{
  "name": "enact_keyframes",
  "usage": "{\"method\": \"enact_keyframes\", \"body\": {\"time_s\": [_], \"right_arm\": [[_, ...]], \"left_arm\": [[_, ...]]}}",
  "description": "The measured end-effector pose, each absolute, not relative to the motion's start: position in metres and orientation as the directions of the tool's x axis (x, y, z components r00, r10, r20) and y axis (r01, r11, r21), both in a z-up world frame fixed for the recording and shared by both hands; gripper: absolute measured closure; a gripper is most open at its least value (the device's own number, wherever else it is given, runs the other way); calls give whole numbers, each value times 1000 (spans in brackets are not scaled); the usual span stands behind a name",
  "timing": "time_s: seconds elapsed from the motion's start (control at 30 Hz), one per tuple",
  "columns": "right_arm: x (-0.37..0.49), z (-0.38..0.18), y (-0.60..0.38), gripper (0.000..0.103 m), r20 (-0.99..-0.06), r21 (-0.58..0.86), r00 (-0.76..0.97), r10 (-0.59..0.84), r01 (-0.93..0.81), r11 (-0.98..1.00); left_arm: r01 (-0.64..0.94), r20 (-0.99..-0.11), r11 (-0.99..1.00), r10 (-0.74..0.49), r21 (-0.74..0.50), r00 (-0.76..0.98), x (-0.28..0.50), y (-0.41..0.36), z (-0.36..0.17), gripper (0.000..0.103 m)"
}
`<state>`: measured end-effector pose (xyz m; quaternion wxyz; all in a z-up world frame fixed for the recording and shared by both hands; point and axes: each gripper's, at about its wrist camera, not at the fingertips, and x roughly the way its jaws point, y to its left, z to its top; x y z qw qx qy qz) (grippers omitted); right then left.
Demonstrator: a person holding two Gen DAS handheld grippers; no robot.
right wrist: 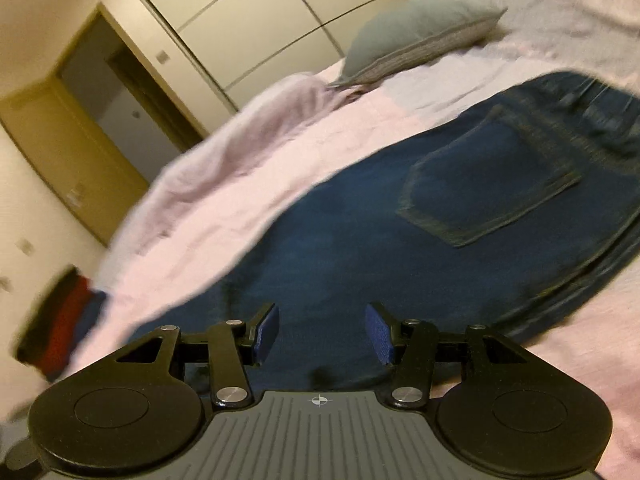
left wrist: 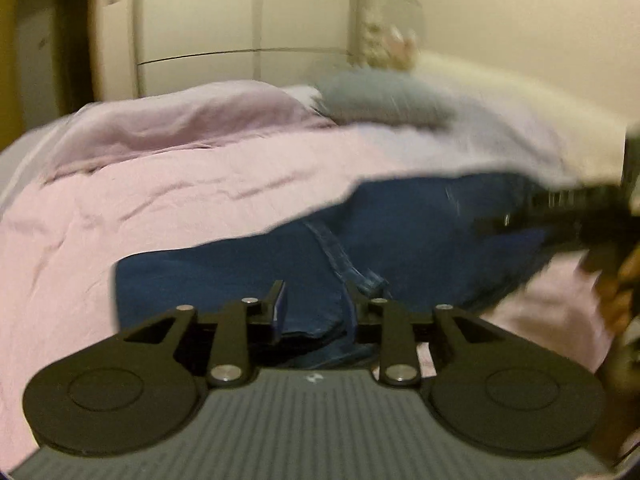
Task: Fold clothes
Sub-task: 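Lift the leg with the left gripper and fold it toward the right gripper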
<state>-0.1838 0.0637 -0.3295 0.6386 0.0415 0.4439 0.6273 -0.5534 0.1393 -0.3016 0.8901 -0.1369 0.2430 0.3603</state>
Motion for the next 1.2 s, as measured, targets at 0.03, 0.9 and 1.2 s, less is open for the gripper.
{"method": "enact_keyframes", "body": {"time_s": [0.03,0.9,1.2], "right_arm": [[-186,-331,70,51,-510,655,-237,827,-730,195],[-233,-337,112,89,-334,770,-404,852,-638,-1],[-172,-385,91,89,-505,779,-295,811,-560,282]], "left_arm": [[-731,-527,675,587,-100,614,-565,143,-298,77],[-790,-573,561,572,-248,587,-637,143,-298,83],[-751,-608,622,514,-221,605,-608,136,-307,83]]}}
